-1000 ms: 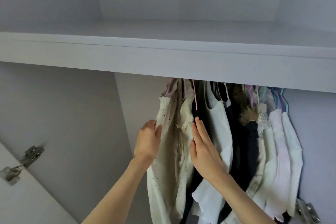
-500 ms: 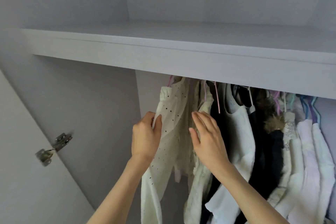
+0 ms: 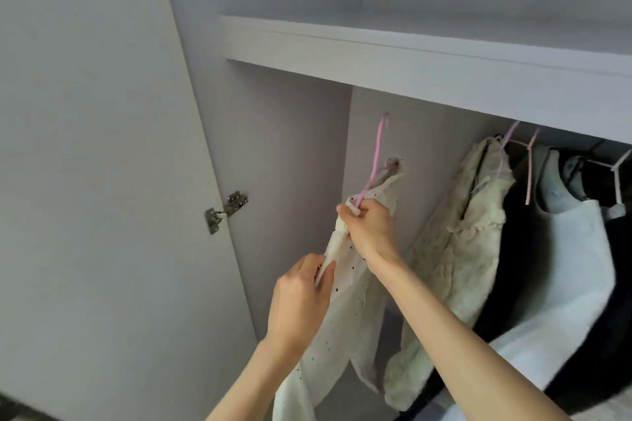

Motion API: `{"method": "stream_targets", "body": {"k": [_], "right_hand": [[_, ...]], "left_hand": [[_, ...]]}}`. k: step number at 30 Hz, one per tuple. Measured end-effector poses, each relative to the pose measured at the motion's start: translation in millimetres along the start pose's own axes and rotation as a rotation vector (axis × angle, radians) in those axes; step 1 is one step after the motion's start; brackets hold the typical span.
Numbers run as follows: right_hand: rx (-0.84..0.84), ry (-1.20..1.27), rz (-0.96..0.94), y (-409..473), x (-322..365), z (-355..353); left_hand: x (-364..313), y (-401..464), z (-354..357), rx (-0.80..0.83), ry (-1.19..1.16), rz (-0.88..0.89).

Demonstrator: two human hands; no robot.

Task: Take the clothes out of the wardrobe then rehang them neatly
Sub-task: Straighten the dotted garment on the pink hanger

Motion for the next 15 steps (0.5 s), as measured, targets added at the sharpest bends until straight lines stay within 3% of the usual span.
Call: {"method": "stream_targets", "body": {"k": [6, 11, 15], "right_hand": [[0.087, -0.272, -0.013, -9.4, -22.3, 11.6], [0.160, -0.552, -0.024, -15.3, -36.5, -8.5], [0.046, -0.656, -0.075, -30.3, -41.9, -26.1]], "left_hand": [[28.0, -35.3, -20.4, 0.258, -0.076, 0.049], [62.4, -13.8, -49.0, 0.118, -0.020, 0.075], [75.1, 6.4, -61.6, 0.067, 0.079, 0.105]]}}
Point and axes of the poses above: each hand's wrist, its own y-axis towards the middle knuckle, its own z-axis out of the palm, x = y × z, the point moved 6 cm from there along y, towards the middle knuckle, and after that the axes turned 3 degrees about -x, right-handed, at the moved point
